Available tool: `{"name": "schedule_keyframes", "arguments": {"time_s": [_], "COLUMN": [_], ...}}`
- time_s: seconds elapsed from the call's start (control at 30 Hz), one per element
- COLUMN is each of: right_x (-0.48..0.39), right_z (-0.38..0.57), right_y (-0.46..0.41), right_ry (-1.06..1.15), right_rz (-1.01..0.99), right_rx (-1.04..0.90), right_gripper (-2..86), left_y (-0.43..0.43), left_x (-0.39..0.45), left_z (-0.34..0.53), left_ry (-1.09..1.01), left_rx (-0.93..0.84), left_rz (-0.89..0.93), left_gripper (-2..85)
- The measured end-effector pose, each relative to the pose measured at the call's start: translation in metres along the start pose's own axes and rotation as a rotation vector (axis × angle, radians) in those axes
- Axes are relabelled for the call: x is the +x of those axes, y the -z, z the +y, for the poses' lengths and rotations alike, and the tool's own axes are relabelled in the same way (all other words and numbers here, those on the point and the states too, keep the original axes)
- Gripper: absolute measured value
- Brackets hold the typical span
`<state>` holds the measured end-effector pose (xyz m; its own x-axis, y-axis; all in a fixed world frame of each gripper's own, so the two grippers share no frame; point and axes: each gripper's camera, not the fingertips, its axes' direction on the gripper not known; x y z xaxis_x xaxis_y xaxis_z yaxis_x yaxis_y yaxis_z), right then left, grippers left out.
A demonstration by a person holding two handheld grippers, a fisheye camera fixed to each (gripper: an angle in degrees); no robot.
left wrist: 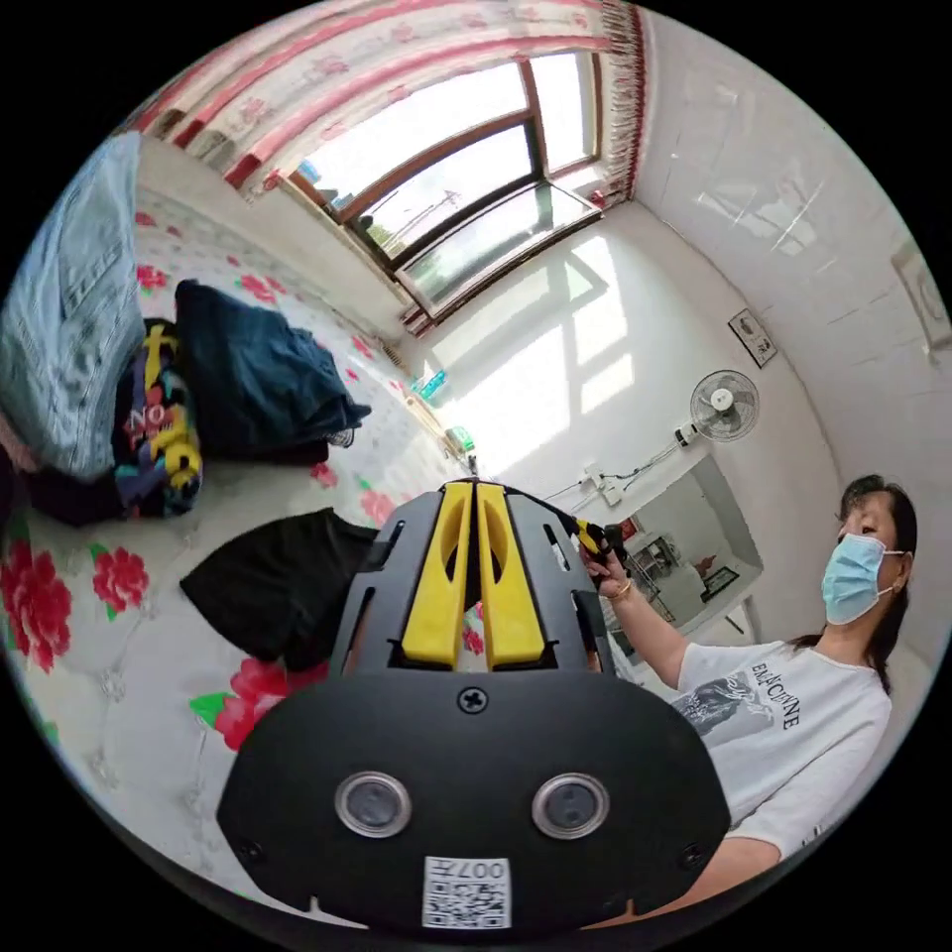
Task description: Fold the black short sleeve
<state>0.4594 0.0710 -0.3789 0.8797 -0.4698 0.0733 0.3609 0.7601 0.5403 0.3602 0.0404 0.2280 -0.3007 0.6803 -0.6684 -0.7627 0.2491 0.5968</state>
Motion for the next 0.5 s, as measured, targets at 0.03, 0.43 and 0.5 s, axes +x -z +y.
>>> {"name": "schedule_keyframes", "arguments": {"time_s": [0.03,0.43,0.5], "right_x": [-0.031,-0.113,-0.092], "right_z": [-0.019,0.049,0.076], "right_y": [0.006,0.033,0.026], "right_ry": [0.081,0.359,0.296], "right_rz": [-0.015,0.077,0.114], "right_rx": [0.047,-0.046,-0.096], "right_gripper": [-0.1,-0.3,-0.3], "left_y": [0.013,0.101,0.098], "left_x": [0.030,0.125,0.111], "left_z": [-0.025,0.042,0.074], "left_ry": [-0.088,-0.289,-0.247], "left_rx": [0.039,0.048,-0.010], "left_rz": [-0.001,-0.023,-0.039], "left_gripper": [-1.0,-1.0,-1.0]}}
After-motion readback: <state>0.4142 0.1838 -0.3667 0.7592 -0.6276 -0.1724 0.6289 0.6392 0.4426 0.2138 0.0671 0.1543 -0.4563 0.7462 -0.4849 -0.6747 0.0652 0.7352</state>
